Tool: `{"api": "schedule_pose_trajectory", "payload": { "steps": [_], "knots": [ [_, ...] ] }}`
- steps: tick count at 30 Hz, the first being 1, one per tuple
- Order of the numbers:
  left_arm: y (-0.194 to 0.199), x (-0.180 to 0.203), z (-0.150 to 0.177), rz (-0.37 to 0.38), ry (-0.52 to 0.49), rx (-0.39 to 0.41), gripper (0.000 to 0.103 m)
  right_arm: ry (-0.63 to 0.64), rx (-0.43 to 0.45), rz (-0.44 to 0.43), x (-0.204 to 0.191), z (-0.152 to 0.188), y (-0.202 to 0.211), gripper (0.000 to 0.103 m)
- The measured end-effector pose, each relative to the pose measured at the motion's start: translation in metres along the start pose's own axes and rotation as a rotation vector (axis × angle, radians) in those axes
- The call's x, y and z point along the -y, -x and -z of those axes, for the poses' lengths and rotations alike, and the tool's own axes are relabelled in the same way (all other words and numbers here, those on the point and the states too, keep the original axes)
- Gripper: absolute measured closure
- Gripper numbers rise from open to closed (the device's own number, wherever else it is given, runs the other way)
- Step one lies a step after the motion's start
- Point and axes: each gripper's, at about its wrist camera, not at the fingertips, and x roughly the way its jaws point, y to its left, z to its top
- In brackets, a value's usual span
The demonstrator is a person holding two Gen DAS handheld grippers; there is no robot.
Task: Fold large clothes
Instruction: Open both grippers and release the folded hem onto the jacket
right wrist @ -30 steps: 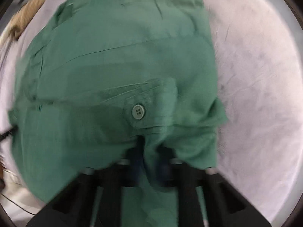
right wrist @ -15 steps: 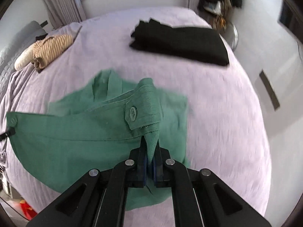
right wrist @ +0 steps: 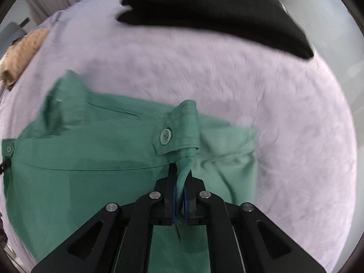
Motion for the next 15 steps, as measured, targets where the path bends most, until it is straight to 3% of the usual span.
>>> {"api": "schedule_pose_trajectory", "payload": {
  "steps": [1,4,5,7,9,10,11,15],
  "knots": [
    [-0.003,0.001,0.001,-0.022,-0.007,0.003,0.077,-0.011,-0.002,0.003,0.003,0.0,-0.003,0.086],
    [0.001,-0.006,-0.002,-0.085,0.01,0.004,0.042,-0.063,-0.008,0.056,0.016,0.0,0.003,0.046],
    [0.009,-0.012,-0.002,-0.086,0.018,0.018,0.041,-0.095,-0.009,0.054,0.024,0.002,0.01,0.043],
    [0.026,-0.022,-0.001,-0.054,0.017,0.023,0.041,-0.139,0.009,0.008,0.034,0.009,0.027,0.043],
    [0.046,-0.029,0.006,-0.031,0.001,0.028,0.041,-0.141,0.048,-0.039,0.037,0.022,0.052,0.053],
    [0.057,-0.031,0.011,-0.018,-0.012,0.032,0.041,-0.133,0.058,-0.067,0.035,0.029,0.062,0.073],
    [0.063,-0.03,0.017,-0.006,-0.023,0.033,0.041,-0.126,0.059,-0.097,0.032,0.037,0.069,0.083],
    [0.069,-0.014,0.05,0.06,-0.051,-0.004,0.041,-0.045,0.038,-0.233,0.0,0.08,0.082,0.084]
  ]
}}
